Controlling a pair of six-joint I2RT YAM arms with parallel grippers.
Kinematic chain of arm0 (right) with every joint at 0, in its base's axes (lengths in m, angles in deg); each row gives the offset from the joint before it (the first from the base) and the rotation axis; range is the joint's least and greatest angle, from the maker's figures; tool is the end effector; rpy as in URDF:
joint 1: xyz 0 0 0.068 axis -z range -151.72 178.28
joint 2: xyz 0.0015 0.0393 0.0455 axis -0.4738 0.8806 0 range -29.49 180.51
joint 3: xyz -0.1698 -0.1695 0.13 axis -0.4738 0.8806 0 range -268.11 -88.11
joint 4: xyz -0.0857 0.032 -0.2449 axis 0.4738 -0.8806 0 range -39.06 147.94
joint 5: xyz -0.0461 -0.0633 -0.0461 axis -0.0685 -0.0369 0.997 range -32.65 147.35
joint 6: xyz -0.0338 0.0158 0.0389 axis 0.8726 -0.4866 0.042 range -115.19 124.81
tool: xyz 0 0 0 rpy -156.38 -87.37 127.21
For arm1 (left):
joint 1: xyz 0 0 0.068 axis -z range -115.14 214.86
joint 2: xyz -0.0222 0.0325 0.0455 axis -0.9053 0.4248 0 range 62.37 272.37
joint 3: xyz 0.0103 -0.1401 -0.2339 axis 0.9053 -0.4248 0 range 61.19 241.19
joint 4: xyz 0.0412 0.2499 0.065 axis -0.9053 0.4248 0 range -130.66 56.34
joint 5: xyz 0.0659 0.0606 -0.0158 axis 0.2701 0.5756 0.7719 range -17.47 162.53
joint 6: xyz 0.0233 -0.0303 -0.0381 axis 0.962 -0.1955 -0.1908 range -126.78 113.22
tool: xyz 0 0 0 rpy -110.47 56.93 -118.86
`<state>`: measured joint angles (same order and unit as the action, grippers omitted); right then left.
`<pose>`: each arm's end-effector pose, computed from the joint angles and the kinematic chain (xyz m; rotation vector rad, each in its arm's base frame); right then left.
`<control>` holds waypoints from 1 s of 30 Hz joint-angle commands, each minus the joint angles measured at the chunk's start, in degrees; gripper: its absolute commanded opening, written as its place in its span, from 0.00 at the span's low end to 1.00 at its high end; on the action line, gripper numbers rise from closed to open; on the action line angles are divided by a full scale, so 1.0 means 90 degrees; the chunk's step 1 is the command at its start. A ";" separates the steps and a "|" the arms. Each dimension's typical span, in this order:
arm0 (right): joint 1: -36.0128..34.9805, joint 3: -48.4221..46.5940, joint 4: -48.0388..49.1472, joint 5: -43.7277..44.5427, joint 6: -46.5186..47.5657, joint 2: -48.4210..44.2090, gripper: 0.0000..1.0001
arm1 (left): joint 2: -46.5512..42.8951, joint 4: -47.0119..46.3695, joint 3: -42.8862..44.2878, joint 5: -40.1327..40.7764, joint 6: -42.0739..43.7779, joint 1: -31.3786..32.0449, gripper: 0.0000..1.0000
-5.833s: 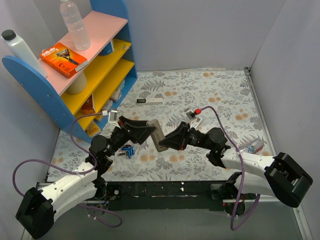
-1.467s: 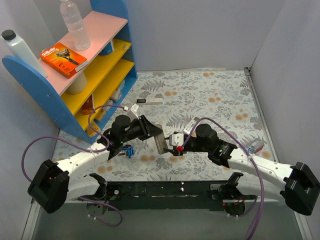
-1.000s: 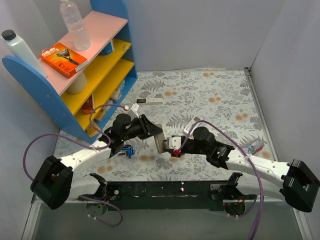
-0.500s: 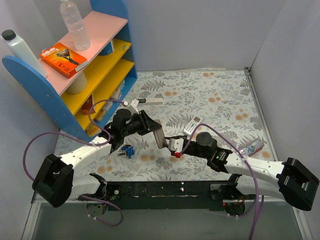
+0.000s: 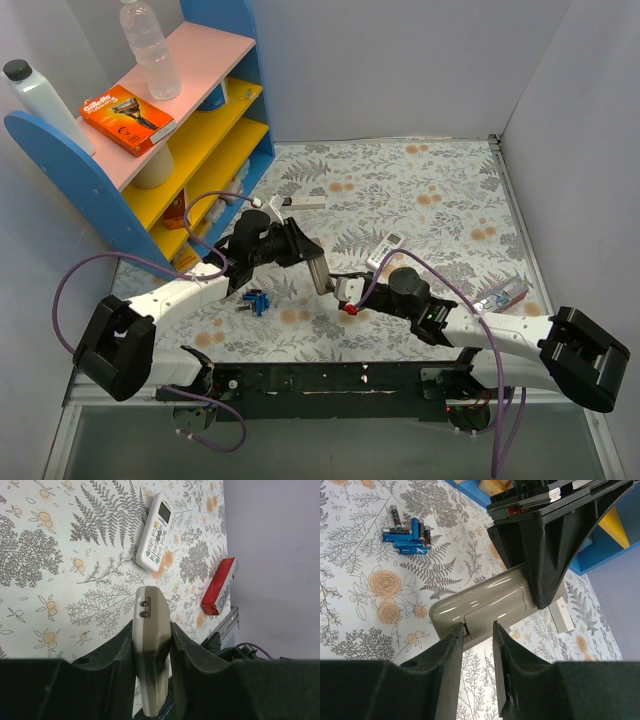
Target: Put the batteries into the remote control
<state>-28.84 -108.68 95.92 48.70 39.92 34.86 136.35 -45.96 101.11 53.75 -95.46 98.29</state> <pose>0.1218 0.1982 0.2143 -1.2933 1.0842 0.4155 0.2258 -0.1628 0.2278 -0.9351 2.3103 -1.4835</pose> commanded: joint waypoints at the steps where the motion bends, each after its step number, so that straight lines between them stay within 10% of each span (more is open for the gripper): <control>1: 0.0097 0.0001 0.0868 0.0755 0.0230 0.0144 0.35 | 0.0023 0.0550 0.0261 -0.0384 0.0322 0.0124 0.00; 30: 0.0097 -0.0077 0.1903 0.0941 0.0161 0.1764 0.33 | 0.0949 0.0628 0.0681 0.1208 0.0772 0.0036 0.00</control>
<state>-28.55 -108.12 106.39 54.65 40.34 48.53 142.82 -39.03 105.57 62.67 -87.66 98.47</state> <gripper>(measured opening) 0.326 0.273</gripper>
